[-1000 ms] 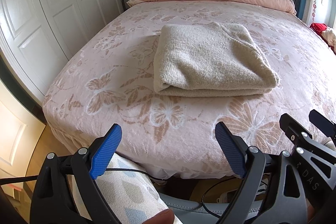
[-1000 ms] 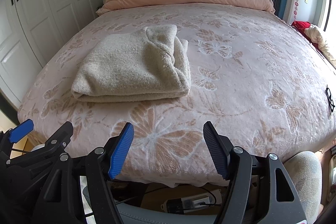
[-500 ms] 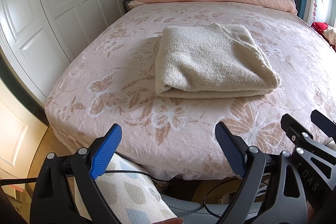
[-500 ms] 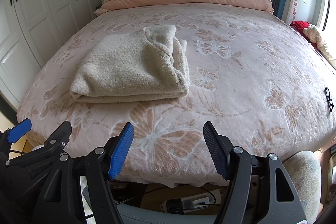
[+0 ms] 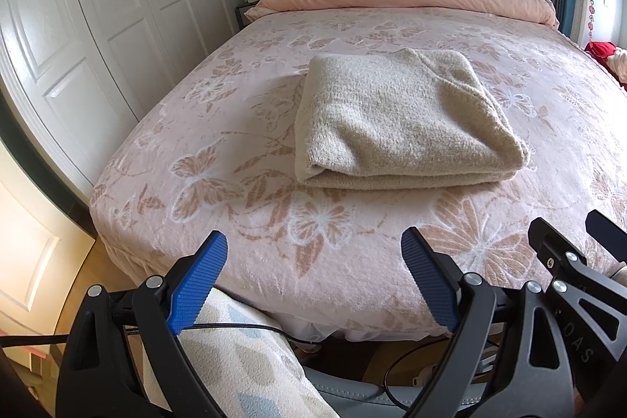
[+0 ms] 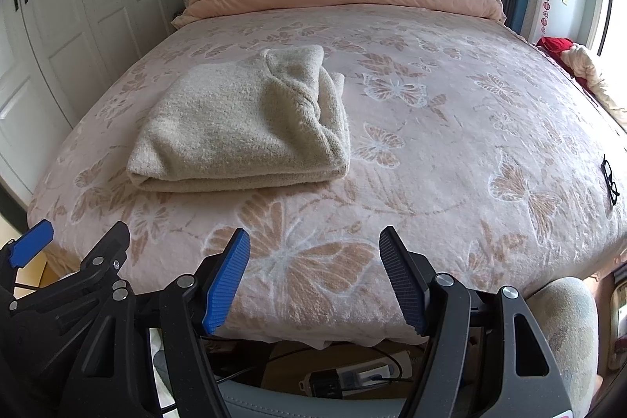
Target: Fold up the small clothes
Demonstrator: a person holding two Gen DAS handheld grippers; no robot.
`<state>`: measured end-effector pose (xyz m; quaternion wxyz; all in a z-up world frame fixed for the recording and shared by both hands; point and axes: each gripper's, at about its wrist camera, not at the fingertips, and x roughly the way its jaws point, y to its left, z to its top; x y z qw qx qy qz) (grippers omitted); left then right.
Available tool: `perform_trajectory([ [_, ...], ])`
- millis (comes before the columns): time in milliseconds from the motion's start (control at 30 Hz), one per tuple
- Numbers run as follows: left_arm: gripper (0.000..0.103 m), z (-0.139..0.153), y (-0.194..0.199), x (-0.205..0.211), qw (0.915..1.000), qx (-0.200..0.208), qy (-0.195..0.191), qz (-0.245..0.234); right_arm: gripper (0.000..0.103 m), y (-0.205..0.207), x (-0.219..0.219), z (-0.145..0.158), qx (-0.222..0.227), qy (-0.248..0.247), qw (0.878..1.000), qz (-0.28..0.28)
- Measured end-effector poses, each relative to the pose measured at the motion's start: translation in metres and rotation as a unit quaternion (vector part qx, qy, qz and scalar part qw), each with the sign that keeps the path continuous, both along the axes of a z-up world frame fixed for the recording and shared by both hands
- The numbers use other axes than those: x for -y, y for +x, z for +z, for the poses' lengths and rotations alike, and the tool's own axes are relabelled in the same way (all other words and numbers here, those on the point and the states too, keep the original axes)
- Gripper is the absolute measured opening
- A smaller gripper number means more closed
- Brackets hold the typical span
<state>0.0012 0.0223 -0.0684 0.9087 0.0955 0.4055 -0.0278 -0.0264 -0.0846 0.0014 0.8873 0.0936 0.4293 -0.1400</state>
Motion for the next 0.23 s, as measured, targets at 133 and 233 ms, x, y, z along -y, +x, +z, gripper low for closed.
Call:
perform_trajectory([
  [133,0.086,-0.0037,0.0031,-0.0025,0.9997,-0.019,-0.012,0.01,0.067,0.001,-0.0037,0.0004,-0.001,-0.004,1.0,0.001],
  [233,0.084,-0.0046,0.0016,-0.002,0.9996,-0.022,-0.011,0.01,0.067,0.0016,-0.0047,0.0001,-0.002,-0.003,1.0,0.001],
])
